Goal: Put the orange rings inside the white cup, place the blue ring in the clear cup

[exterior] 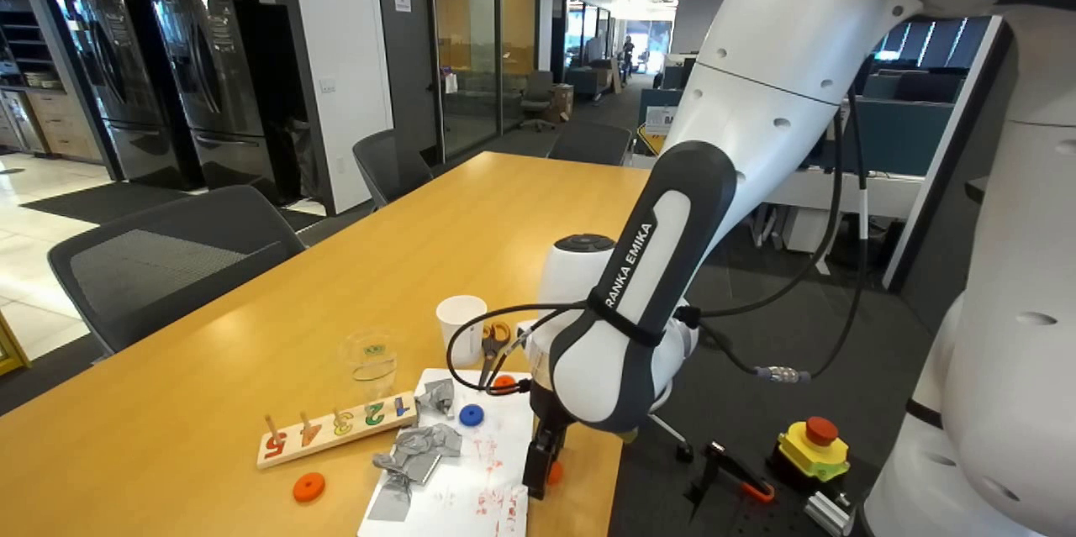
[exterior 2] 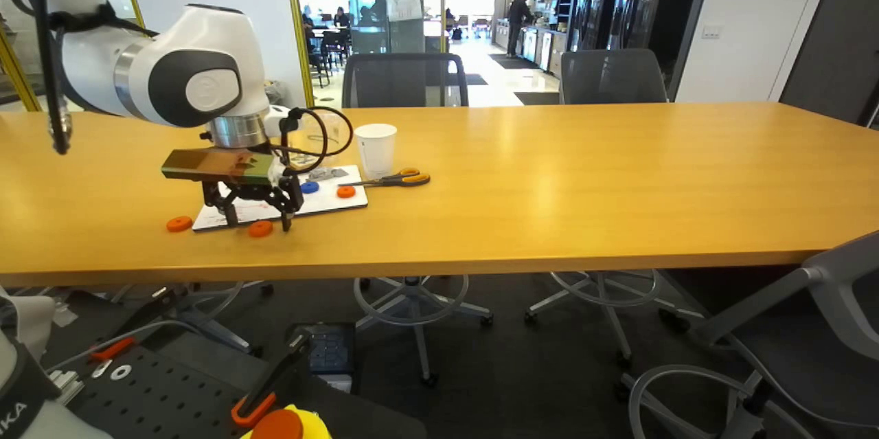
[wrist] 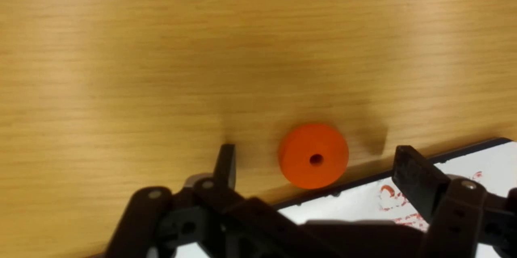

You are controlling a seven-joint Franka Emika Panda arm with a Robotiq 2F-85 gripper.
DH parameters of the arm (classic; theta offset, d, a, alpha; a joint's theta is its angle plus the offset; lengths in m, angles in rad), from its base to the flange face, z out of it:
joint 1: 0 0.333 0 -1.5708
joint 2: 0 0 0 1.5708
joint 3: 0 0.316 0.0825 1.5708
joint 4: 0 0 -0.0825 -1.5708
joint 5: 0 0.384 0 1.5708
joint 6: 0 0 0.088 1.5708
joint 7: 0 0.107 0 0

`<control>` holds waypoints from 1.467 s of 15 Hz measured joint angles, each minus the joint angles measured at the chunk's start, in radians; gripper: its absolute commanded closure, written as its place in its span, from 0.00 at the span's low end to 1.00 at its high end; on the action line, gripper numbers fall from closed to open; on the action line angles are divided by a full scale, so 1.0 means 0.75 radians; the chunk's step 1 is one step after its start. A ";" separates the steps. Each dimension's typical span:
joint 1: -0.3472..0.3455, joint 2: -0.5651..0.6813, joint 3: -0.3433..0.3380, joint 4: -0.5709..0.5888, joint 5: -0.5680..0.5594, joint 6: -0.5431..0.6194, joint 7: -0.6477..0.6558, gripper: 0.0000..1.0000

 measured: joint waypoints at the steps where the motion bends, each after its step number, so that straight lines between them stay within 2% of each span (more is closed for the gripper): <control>1: -0.016 0.003 0.015 0.000 0.003 0.000 -0.028 0.00; 5: -0.057 0.012 0.049 0.000 0.005 0.000 -0.094 0.00; 6: -0.060 0.012 0.052 0.000 0.005 0.000 -0.101 0.25; 7: -0.061 0.012 0.052 0.001 0.005 0.000 -0.104 0.26; 8: -0.061 0.012 0.052 0.001 0.005 0.000 -0.105 0.32; 12: -0.074 0.006 0.031 0.007 -0.015 0.003 -0.105 0.64; 14: -0.067 0.002 0.012 0.011 -0.073 0.002 -0.081 0.78; 17: -0.017 -0.016 -0.055 0.013 -0.231 -0.004 0.033 0.81; 22: 0.131 -0.060 -0.321 0.033 -0.775 -0.020 0.453 0.83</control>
